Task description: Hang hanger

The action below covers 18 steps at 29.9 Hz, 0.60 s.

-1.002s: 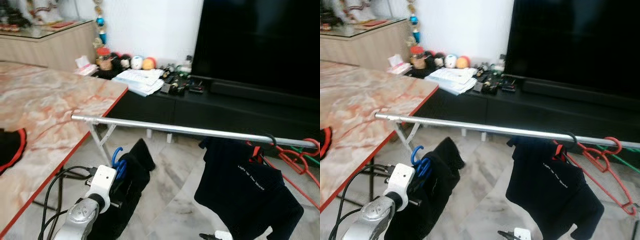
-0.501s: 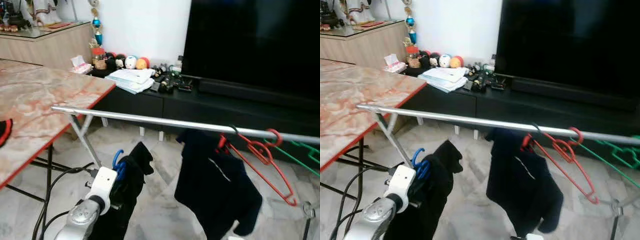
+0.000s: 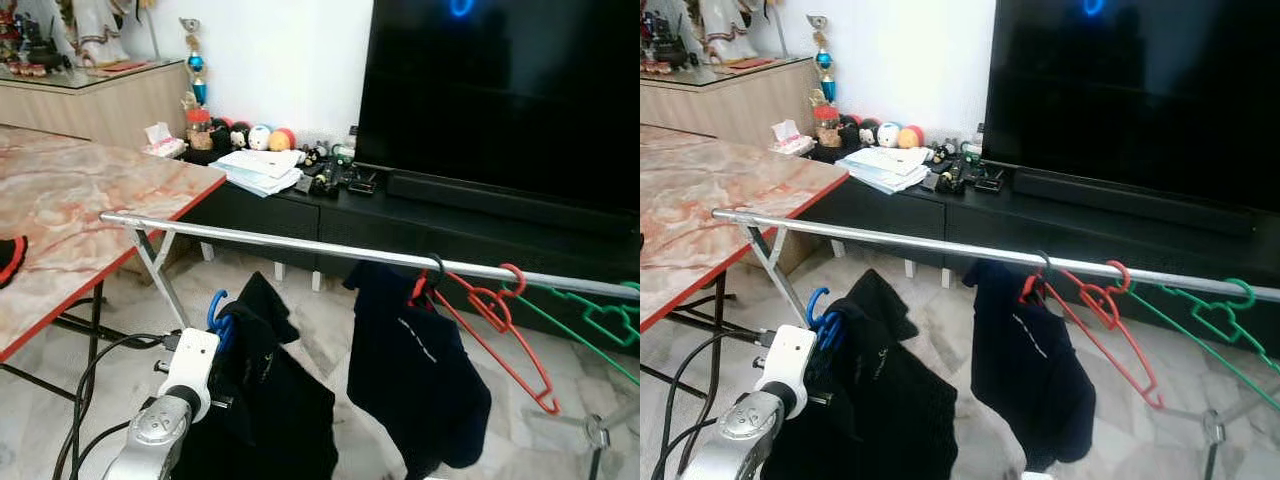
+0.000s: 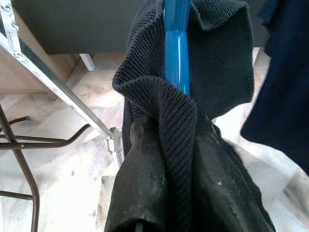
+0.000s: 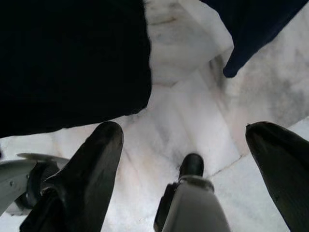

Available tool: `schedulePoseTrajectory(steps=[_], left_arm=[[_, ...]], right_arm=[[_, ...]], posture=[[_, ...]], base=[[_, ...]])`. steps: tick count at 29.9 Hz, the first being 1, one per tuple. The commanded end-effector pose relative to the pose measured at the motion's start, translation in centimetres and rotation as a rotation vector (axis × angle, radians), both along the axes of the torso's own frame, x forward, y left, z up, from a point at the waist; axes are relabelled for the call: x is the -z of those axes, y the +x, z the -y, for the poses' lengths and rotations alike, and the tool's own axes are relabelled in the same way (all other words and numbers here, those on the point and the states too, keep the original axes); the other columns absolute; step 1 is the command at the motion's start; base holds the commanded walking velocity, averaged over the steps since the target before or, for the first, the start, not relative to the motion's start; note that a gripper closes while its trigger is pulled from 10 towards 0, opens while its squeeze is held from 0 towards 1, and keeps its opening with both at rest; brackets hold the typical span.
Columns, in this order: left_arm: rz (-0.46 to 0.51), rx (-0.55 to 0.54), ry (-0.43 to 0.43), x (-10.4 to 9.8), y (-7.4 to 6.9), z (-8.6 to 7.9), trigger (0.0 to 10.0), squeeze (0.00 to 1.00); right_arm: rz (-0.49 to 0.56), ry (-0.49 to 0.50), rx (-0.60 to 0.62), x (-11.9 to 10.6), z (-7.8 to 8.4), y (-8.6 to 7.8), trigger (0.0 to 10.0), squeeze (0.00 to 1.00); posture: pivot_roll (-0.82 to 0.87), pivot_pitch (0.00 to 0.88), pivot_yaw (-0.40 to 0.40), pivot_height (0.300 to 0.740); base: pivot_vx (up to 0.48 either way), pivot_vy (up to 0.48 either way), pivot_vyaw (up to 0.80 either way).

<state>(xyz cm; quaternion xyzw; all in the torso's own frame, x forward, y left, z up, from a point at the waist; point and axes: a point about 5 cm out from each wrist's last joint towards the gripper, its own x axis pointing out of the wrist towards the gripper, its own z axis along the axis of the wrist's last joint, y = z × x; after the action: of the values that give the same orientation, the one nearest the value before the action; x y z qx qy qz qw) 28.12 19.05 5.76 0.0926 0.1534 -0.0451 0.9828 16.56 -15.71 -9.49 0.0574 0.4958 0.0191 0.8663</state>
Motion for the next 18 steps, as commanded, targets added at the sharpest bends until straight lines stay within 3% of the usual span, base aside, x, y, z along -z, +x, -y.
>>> schedulePoseTrajectory(steps=[1,11,18], left_arm=[[0.039,-0.004,0.008,-0.73,0.47,-0.13,10.0,0.0],[0.046,-0.017,0.015,-0.75,0.58,-0.12,10.0,0.0],[0.069,-0.015,0.005,-0.68,-0.29,0.0,10.0,0.0]], right_arm=[[0.025,-0.012,-0.011,-0.33,0.15,0.73,10.0,0.0],[0.017,0.006,-0.001,-0.3,0.74,0.54,10.0,0.0],[0.022,0.006,-0.008,-0.34,0.92,0.58,10.0,0.0]], posture=[[0.11,0.0,-0.027,0.74],[0.11,0.0,-0.035,0.74],[0.11,0.0,-0.036,0.74]], base=[[0.424,0.0,0.0],[0.393,0.0,0.0],[0.0,0.0,0.0]])
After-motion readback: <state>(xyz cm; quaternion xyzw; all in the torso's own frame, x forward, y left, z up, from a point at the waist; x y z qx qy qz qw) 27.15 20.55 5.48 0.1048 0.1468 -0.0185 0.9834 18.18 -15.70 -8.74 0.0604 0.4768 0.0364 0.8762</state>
